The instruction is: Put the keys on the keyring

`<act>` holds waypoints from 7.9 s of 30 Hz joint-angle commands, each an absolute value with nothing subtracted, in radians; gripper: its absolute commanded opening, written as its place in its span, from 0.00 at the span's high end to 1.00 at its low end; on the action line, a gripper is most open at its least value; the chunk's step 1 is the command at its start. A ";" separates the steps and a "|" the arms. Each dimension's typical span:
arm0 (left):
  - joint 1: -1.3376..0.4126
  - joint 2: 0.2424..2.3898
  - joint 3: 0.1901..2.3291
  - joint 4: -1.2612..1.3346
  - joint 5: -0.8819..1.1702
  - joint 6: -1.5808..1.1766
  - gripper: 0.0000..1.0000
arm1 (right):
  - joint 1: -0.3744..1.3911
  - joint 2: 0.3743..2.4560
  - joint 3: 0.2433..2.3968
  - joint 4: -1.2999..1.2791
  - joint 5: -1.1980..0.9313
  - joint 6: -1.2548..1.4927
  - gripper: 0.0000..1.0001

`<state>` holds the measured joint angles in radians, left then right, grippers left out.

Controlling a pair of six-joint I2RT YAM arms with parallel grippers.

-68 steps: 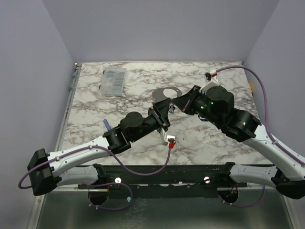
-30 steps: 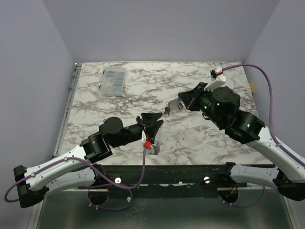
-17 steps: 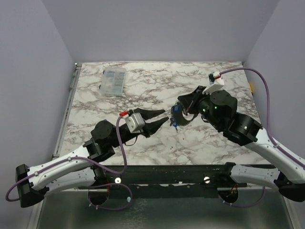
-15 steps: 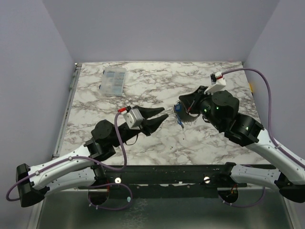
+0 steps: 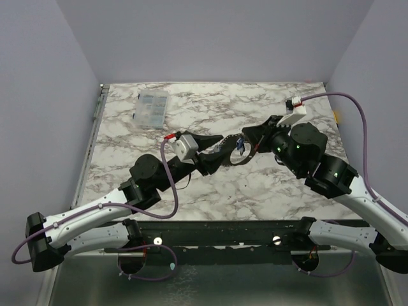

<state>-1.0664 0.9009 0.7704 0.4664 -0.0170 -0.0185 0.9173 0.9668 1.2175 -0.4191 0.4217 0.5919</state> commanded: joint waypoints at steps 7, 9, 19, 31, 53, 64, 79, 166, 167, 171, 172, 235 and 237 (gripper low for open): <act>-1.050 0.994 0.935 0.265 0.152 0.040 0.38 | 0.920 0.876 1.211 -0.415 0.324 0.469 0.99; -1.042 1.013 0.955 0.249 0.154 0.041 0.37 | 0.920 0.867 1.211 -0.421 0.311 0.465 0.99; -1.006 1.095 1.007 0.289 0.157 -0.035 0.32 | 0.920 0.836 1.206 -0.438 0.284 0.470 0.99; -1.006 1.147 1.013 0.329 0.233 -0.093 0.31 | 0.920 0.841 1.207 -0.427 0.268 0.476 0.99; -1.008 1.220 0.959 0.430 0.160 -0.055 0.59 | 0.920 0.857 1.244 -0.417 0.259 0.479 0.99; -1.006 1.217 0.917 0.507 0.143 -0.047 1.00 | 0.920 0.859 1.244 -0.423 0.264 0.483 0.99; -1.009 1.192 0.895 0.509 0.256 -0.079 0.31 | 0.920 0.875 1.250 -0.418 0.261 0.483 0.99; -0.986 1.049 0.804 0.537 0.371 -0.220 1.00 | 0.919 1.017 1.544 -0.760 -0.208 0.325 0.51; -0.987 1.040 0.799 0.537 0.373 -0.221 1.00 | 0.919 1.028 1.572 -0.776 -0.228 0.336 0.48; -0.978 1.000 0.789 0.535 0.417 -0.238 1.00 | 0.919 1.051 1.656 -0.844 -0.254 0.382 0.42; -0.975 0.990 0.788 0.536 0.430 -0.245 1.00 | 0.919 1.049 1.660 -0.853 -0.257 0.386 0.42; -0.965 0.969 0.812 0.532 0.491 -0.314 1.00 | 0.919 1.082 1.553 -0.793 -0.345 0.438 0.78; -0.965 0.969 0.812 0.533 0.491 -0.310 1.00 | 0.919 1.078 1.547 -0.791 -0.336 0.442 0.85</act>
<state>-0.9688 0.9718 0.7937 0.4881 0.4751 -0.3099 0.9165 1.0821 1.5597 -0.8082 -0.3092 0.4335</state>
